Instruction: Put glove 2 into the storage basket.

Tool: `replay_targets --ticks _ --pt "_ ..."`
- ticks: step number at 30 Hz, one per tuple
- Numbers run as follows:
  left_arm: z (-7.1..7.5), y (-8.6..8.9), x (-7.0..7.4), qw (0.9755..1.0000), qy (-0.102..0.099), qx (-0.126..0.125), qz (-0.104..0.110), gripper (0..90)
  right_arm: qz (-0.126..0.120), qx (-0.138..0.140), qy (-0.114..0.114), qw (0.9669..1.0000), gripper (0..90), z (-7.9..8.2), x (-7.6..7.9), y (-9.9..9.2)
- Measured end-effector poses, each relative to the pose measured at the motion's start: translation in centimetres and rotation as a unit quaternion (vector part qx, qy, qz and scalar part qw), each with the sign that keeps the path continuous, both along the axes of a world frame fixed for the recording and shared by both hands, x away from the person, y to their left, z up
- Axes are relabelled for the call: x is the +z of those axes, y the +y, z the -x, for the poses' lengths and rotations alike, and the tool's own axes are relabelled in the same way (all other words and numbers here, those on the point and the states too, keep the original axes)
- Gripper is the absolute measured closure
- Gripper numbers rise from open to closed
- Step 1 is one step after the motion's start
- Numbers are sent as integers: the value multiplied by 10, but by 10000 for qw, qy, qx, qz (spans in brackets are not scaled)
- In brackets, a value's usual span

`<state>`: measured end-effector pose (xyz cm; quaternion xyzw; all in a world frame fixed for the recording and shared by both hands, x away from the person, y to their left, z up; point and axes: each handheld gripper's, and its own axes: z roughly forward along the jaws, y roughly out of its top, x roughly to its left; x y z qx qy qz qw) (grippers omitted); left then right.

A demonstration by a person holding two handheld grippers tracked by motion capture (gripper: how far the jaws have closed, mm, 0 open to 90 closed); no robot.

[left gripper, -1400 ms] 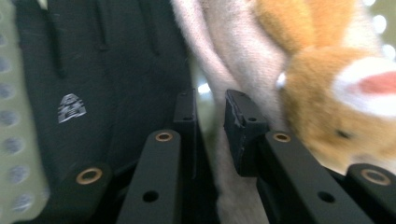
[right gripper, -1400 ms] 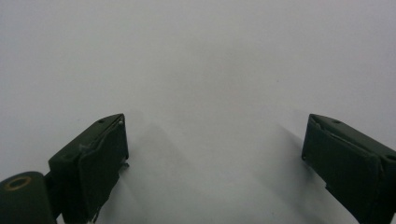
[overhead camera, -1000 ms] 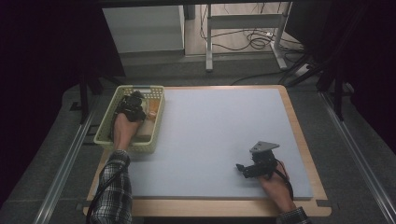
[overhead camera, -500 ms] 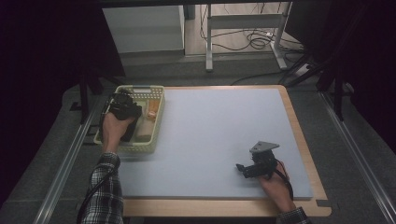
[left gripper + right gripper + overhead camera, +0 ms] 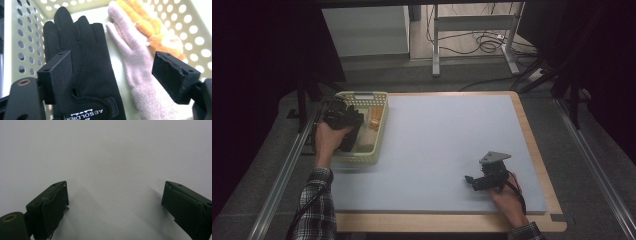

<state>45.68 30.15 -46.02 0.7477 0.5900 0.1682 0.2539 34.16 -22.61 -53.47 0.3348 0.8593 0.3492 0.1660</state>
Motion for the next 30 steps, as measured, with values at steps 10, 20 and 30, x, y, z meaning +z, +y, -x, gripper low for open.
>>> replay_targets --ticks 10,20,30 --pt "9 1 3 9998 -98 -95 162 135 0 0 -1 10000 69 0 0 0" --pt "20 0 8 9988 -217 -247 365 121 2 2 -1 10000 70 0 0 0" --pt "30 1 12 9971 -239 -354 629 104 1 -2 1 10000 70 0 0 0"
